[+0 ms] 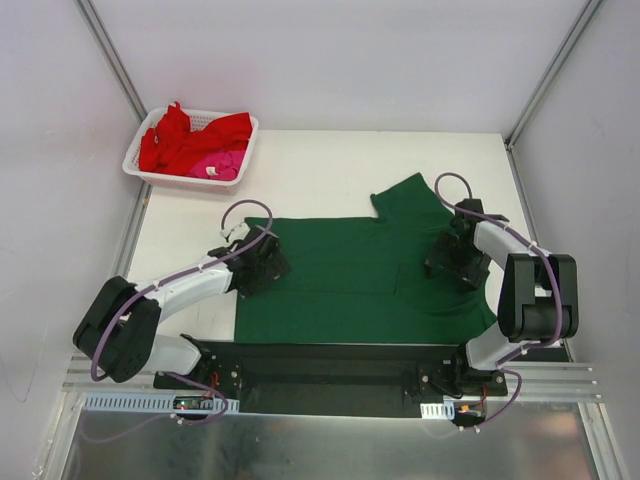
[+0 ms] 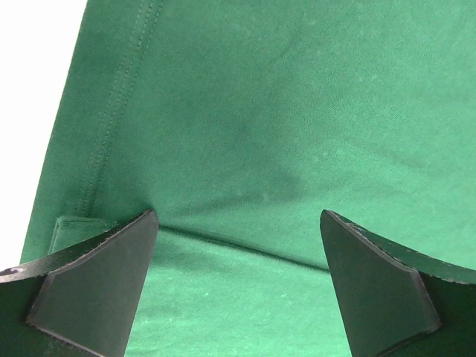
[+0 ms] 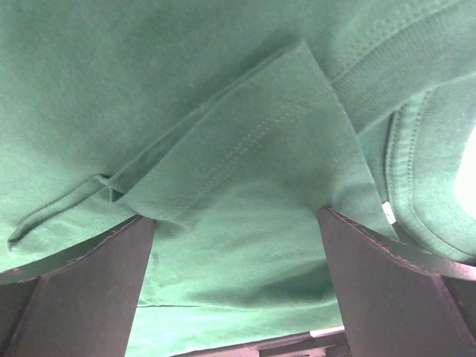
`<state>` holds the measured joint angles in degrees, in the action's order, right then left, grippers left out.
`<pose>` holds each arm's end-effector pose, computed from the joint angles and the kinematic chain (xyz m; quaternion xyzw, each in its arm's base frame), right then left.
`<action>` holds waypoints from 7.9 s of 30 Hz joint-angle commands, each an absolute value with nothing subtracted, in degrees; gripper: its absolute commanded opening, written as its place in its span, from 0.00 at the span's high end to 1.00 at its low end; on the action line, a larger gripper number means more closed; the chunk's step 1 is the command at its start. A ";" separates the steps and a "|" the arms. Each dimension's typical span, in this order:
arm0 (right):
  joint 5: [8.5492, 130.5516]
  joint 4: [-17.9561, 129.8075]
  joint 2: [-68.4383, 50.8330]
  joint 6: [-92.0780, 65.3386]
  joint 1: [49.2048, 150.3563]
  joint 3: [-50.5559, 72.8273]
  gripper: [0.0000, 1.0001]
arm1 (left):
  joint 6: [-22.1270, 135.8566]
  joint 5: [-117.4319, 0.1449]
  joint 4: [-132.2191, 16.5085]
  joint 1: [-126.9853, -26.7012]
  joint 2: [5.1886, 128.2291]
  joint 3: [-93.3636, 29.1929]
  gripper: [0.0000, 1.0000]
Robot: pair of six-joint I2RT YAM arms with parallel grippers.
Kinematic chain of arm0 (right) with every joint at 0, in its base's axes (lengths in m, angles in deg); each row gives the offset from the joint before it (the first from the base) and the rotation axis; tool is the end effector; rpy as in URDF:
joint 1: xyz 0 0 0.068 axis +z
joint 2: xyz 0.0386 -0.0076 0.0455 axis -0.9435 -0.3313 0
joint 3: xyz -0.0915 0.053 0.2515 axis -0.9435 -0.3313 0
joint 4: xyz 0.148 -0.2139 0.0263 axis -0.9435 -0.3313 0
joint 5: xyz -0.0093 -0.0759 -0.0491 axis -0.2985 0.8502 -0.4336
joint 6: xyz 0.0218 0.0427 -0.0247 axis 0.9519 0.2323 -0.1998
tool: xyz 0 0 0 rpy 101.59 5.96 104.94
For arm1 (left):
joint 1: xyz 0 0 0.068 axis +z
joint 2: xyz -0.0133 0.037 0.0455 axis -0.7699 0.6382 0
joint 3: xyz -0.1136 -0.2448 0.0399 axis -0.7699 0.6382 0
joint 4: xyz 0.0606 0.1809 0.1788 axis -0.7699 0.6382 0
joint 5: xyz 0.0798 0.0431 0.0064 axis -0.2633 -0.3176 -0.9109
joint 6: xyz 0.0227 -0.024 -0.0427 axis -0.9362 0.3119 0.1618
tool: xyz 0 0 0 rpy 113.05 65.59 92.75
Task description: Fold and stack the t-shirts
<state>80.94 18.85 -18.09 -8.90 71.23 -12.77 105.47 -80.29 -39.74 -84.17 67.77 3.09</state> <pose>0.2764 0.0004 0.1650 0.0965 0.9877 -0.0200 0.1218 0.2098 -0.1307 0.1711 -0.2499 0.9156 -0.1397 0.2824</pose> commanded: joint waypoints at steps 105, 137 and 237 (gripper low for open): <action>60.22 20.92 -62.45 -14.91 64.41 56.44 0.04 | 89.67 -90.28 -30.62 -66.25 110.04 -42.18 0.49; 74.02 19.00 -73.53 -2.17 71.97 64.26 0.27 | 87.38 -88.97 -29.74 -66.96 107.58 -41.04 1.00; 59.79 29.10 -27.04 -28.09 62.31 34.82 0.99 | 67.70 -76.57 -37.38 -64.05 95.63 -42.54 1.00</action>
